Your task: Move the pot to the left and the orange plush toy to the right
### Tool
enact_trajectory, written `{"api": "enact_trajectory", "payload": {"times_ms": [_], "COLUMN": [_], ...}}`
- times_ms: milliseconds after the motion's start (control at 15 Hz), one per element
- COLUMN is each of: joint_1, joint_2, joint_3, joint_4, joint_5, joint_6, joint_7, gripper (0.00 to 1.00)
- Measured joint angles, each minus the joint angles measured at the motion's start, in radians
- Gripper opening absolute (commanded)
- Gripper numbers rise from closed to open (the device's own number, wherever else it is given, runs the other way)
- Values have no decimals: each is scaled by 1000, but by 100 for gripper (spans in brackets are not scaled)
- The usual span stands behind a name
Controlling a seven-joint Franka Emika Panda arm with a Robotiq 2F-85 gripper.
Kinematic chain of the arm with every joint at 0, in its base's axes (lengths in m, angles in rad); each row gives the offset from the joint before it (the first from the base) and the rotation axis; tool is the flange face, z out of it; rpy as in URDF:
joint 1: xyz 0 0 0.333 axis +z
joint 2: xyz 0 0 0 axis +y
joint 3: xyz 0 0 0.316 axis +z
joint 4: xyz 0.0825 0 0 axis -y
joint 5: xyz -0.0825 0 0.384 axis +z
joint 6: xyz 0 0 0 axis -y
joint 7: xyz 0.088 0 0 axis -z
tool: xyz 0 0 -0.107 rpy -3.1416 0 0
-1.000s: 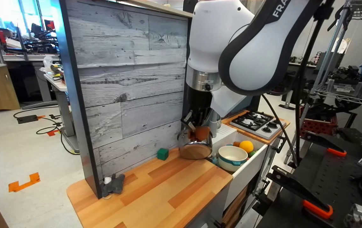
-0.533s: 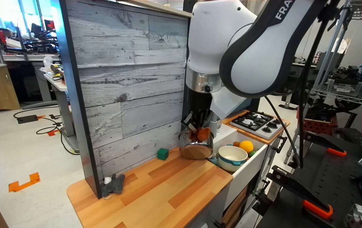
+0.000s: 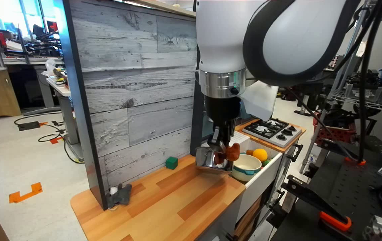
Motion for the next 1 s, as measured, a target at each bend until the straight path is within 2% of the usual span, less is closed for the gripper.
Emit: {"api": "enact_trajectory", "payload": {"times_ms": [200,467,800,1000], "joint_1": [-64,-135,-195,-222], "joint_2": [-45,-70,-74,-74], "joint_3": [81,154,201,210], "joint_4": [-4,2,10,17], "joint_5": [-10,-13,-13,-8], "joint_6": [-84,-150,-196,-184], "joint_7": [-36,-63,-90,-82], "gripper": [4,4,4,4]}}
